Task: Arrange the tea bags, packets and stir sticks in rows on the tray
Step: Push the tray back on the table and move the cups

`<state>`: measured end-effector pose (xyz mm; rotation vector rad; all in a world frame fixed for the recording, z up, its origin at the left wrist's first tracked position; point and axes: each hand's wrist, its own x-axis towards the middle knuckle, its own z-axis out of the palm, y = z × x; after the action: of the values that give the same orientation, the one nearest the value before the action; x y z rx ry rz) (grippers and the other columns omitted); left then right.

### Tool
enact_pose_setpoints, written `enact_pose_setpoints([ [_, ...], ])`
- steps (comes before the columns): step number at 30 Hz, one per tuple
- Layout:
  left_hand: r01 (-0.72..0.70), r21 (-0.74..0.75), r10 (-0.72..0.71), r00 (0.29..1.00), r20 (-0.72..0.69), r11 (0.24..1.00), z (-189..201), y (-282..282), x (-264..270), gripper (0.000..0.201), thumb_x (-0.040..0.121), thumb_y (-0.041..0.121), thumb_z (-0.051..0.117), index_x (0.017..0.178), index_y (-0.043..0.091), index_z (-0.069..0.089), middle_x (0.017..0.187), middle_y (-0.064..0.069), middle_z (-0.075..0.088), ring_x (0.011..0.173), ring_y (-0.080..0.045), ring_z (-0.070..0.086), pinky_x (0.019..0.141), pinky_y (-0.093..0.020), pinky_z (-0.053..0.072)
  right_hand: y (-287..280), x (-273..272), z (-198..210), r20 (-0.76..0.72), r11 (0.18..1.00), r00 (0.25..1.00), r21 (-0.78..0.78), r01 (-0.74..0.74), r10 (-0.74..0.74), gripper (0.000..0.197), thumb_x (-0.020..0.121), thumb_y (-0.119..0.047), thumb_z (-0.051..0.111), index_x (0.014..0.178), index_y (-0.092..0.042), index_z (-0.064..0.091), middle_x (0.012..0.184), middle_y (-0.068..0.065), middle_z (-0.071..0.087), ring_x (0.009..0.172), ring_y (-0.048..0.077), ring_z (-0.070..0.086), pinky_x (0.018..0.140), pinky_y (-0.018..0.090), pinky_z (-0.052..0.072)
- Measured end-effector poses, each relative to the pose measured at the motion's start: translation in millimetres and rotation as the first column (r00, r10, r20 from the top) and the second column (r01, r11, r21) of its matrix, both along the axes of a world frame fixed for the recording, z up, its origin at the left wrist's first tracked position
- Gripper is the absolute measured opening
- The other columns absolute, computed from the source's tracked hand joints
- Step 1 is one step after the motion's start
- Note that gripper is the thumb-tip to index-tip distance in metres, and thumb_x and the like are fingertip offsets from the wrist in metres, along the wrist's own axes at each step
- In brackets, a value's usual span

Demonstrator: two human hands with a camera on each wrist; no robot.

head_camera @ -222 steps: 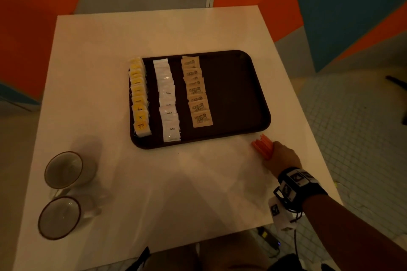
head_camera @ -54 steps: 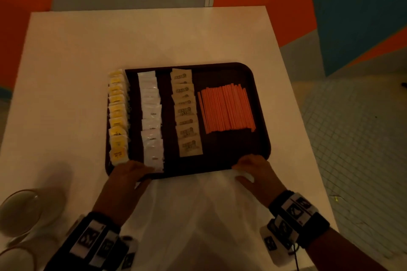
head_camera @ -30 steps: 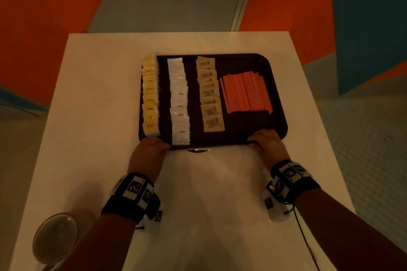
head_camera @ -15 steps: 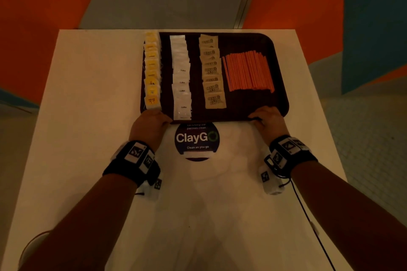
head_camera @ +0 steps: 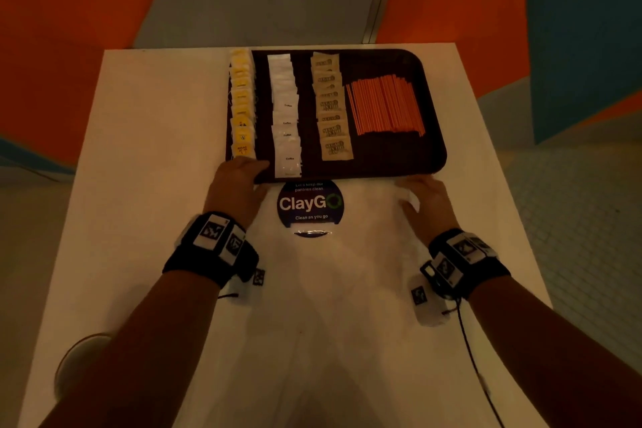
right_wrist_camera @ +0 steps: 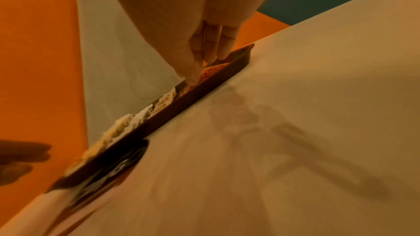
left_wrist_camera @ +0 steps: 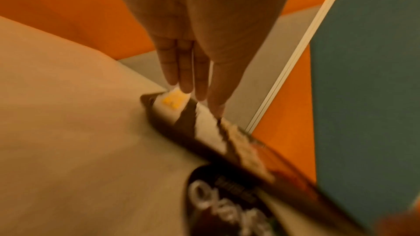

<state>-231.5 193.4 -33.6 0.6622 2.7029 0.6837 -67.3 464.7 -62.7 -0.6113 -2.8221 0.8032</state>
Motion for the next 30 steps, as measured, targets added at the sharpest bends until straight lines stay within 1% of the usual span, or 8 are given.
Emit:
enact_pose_setpoints([
  [3, -0.029, 0.203, 0.035, 0.999, -0.029, 0.979, 35.7, -17.3, 46.2, 0.033, 0.082, 0.014, 0.064, 0.115, 0.012, 0.061, 0.113, -0.010, 0.061, 0.100, -0.024, 0.057, 0.091, -0.032, 0.046, -25.0, 53.0, 5.1, -0.052, 0.996, 0.995, 0.014, -0.090, 0.091, 0.024, 0.074, 0.006, 0.064, 0.095, -0.005, 0.070, 0.099, 0.018, 0.068, 0.094, 0.014, 0.048, 0.087, 0.021, 0.036],
  [8, 0.079, 0.315, -0.078, 0.997, -0.016, 0.946, 100.5, -91.3, 151.7, 0.023, 0.080, 0.029, 0.067, 0.103, 0.030, 0.063, 0.102, 0.027, 0.058, 0.093, 0.015, 0.055, 0.083, 0.002, 0.039, -63.6, 140.7, -5.1, 0.142, 0.941, 0.970, -0.305, -0.148, 0.198, 0.020, 0.082, -0.006, 0.064, 0.094, -0.021, 0.067, 0.095, 0.001, 0.067, 0.088, -0.008, 0.054, 0.083, 0.010, 0.042],
  [12, -0.260, 0.267, 0.241, 0.965, 0.100, 0.928, 93.8, -201.7, 216.7, 0.015, 0.079, 0.037, 0.060, 0.089, 0.046, 0.063, 0.096, 0.034, 0.064, 0.082, 0.008, 0.061, 0.066, -0.003, 0.044, -95.6, 170.0, -4.2, 0.201, 0.908, 0.932, -0.359, -0.217, 0.302, 0.018, 0.084, -0.005, 0.062, 0.095, -0.018, 0.068, 0.090, -0.007, 0.061, 0.084, -0.024, 0.048, 0.074, -0.004, 0.034],
  [15, -0.473, 0.090, 0.452, 0.873, 0.185, 0.877, 65.8, -289.8, 254.3, 0.024, 0.080, 0.045, 0.060, 0.104, 0.044, 0.060, 0.109, 0.018, 0.063, 0.100, -0.005, 0.060, 0.084, -0.025, 0.045, -121.3, 168.9, -0.2, 0.208, 0.889, 0.913, -0.382, -0.253, 0.350, 0.014, 0.082, -0.007, 0.065, 0.093, -0.015, 0.068, 0.083, -0.006, 0.059, 0.081, -0.020, 0.049, 0.071, -0.003, 0.035],
  [19, -0.608, -0.036, 0.599, 0.766, 0.233, 0.793, 47.7, -319.0, 276.4, 0.051, 0.076, 0.027, 0.070, 0.120, 0.036, 0.046, 0.118, 0.008, 0.047, 0.109, -0.011, 0.044, 0.087, -0.011, 0.038, -163.9, 147.8, -1.7, 0.188, 0.848, 0.888, -0.430, -0.311, 0.420, 0.012, 0.080, -0.012, 0.068, 0.090, -0.017, 0.069, 0.077, -0.004, 0.056, 0.071, -0.004, 0.053, 0.071, 0.003, 0.038],
  [22, -0.633, -0.068, 0.629, 0.740, 0.237, 0.771, 26.3, -317.9, 273.5, 0.082, 0.061, 0.023, 0.081, 0.131, 0.032, 0.040, 0.133, -0.006, 0.043, 0.115, -0.027, 0.049, 0.091, -0.037, 0.043, -207.3, 125.6, -5.5, 0.191, 0.812, 0.851, -0.456, -0.365, 0.490, 0.013, 0.082, -0.019, 0.066, 0.095, -0.015, 0.068, 0.082, -0.003, 0.056, 0.076, 0.010, 0.053, 0.074, 0.003, 0.037],
  [26, -0.557, 0.015, 0.528, 0.796, 0.295, 0.831, 8.0, -316.5, 252.4, 0.104, 0.051, 0.021, 0.087, 0.139, 0.026, 0.030, 0.142, -0.007, 0.038, 0.124, -0.026, 0.044, 0.101, -0.043, 0.040, -278.9, 85.9, -5.4, 0.161, 0.772, 0.805, -0.440, -0.459, 0.571, 0.035, 0.084, -0.023, 0.065, 0.117, -0.014, 0.059, 0.105, 0.003, 0.058, 0.096, 0.016, 0.053, 0.084, 0.004, 0.031],
  [30, -0.401, 0.016, 0.373, 0.864, 0.337, 0.916, -2.2, -312.6, 227.5, 0.114, 0.046, 0.031, 0.089, 0.140, 0.013, 0.028, 0.142, -0.007, 0.039, 0.131, -0.025, 0.038, 0.107, -0.038, 0.033, -346.6, 39.5, -0.5, 0.171, 0.762, 0.792, -0.448, -0.468, 0.586, 0.079, 0.078, -0.032, 0.070, 0.142, -0.019, 0.027, 0.146, 0.006, 0.034, 0.132, 0.023, 0.031, 0.111, 0.035, 0.024],
])
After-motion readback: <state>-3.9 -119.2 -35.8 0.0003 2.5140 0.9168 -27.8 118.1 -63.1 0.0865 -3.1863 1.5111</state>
